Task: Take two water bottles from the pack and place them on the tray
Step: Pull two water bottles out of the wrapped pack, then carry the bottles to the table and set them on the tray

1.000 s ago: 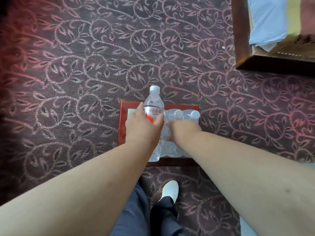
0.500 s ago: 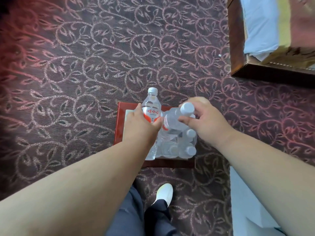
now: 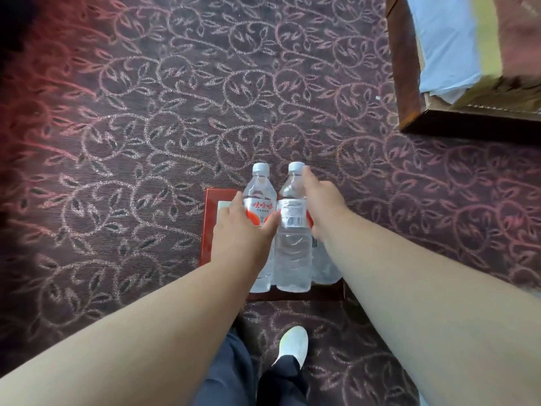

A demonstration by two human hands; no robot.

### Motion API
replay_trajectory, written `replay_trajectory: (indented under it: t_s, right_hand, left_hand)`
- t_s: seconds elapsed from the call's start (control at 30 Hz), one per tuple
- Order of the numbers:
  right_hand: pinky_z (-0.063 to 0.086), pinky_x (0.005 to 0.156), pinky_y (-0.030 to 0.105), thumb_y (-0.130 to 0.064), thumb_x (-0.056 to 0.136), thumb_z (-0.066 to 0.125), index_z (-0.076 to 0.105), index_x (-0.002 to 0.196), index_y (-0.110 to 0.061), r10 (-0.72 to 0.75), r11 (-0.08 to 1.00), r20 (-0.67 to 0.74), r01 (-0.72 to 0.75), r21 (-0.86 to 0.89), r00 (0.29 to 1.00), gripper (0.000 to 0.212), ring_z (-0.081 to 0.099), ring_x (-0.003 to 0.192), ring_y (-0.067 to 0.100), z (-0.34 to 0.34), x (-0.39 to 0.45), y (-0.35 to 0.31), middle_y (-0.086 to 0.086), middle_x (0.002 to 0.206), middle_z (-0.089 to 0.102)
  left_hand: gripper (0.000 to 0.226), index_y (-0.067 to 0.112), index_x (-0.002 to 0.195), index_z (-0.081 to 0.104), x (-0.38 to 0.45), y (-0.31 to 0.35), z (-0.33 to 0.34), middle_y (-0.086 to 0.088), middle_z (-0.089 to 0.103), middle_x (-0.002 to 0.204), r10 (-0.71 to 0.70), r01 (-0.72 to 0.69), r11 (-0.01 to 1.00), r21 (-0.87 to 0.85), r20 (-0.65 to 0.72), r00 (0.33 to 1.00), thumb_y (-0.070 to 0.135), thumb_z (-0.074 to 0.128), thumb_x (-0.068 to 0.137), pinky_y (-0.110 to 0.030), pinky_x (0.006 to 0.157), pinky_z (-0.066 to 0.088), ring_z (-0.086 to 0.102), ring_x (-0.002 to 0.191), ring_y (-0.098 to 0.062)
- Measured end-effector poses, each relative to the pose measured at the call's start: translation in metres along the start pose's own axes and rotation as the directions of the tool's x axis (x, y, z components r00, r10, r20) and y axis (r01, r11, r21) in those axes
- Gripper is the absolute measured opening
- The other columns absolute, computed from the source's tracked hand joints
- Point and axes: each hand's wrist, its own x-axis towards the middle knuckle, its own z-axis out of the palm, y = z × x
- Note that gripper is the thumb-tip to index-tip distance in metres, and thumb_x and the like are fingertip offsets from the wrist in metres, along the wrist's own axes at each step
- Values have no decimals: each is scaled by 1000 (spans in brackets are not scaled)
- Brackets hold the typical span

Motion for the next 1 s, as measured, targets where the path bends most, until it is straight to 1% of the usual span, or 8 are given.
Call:
replay_trajectory:
  t_s: [0.07,0.2,0.37,0.47,0.6,0.73,0.87,1.0]
  right_hand:
    - [56,93,53,-84,59,53,68,111,-21,-34,999,-58,32,-22,998,84,72,98,32,6,-2,12,6,107,75]
    - [52,85,37,-78,65,59,55,116,-41,-188,975,-103,173,-139,977,63,64,98,8,-2,-35,43,-13,111,66]
    - [42,79,30,-84,55,57,50,130,-35,14,980,29,-8,-197,999,90,58,91,8,-6,-50,69,-15,107,61]
    - [52,93,39,-83,53,64,53,131,-29,64,986,98,-48,-159,993,96,68,99,16,-3,-39,61,-9,112,70]
    - [56,92,59,-68,56,77,64,120,-30,102,983,218,-132,128,971,76,76,98,33,-8,-38,59,7,108,79]
    - [54,94,61,-65,60,77,65,124,-27,79,976,304,-135,169,949,75,73,104,35,-23,-52,55,10,113,78]
    - [47,104,57,-67,64,74,64,126,-23,-3,988,297,-43,150,955,77,66,115,34,-33,-91,29,10,121,73]
    - [56,90,45,-62,75,71,72,114,-24,-188,981,367,160,106,911,55,72,101,24,-34,-157,-21,3,105,80]
  left_hand:
    - [87,33,149,43,4,0,-1,-7,54,134,-15,16,1000,-13,10,1000,75,54,73,-53,97,51,57,117,-29]
    - [83,29,145,49,2,3,-4,-8,58,130,-9,10,1000,-24,29,1000,73,58,75,-52,93,55,62,111,-29]
    - [47,29,109,65,2,6,-9,5,73,93,-19,28,988,-151,63,998,65,67,78,-30,58,47,68,80,-14]
    - [38,29,95,69,5,6,-11,8,71,75,-39,64,975,-214,119,992,65,64,83,-27,51,38,65,66,-12]
    - [32,25,97,71,6,10,-15,1,77,82,2,97,914,-395,244,970,56,65,91,-30,63,53,69,75,-15]
    - [39,18,121,66,-5,18,-28,0,81,101,71,145,836,-529,368,927,47,60,96,-36,81,61,75,95,-20]
    - [73,17,142,52,-38,43,-66,-7,67,132,75,117,841,-528,329,942,62,58,85,-53,103,47,63,120,-28]
    - [46,28,123,66,-94,65,-136,15,78,108,157,-25,820,-572,182,971,58,51,92,-38,90,51,68,111,-17]
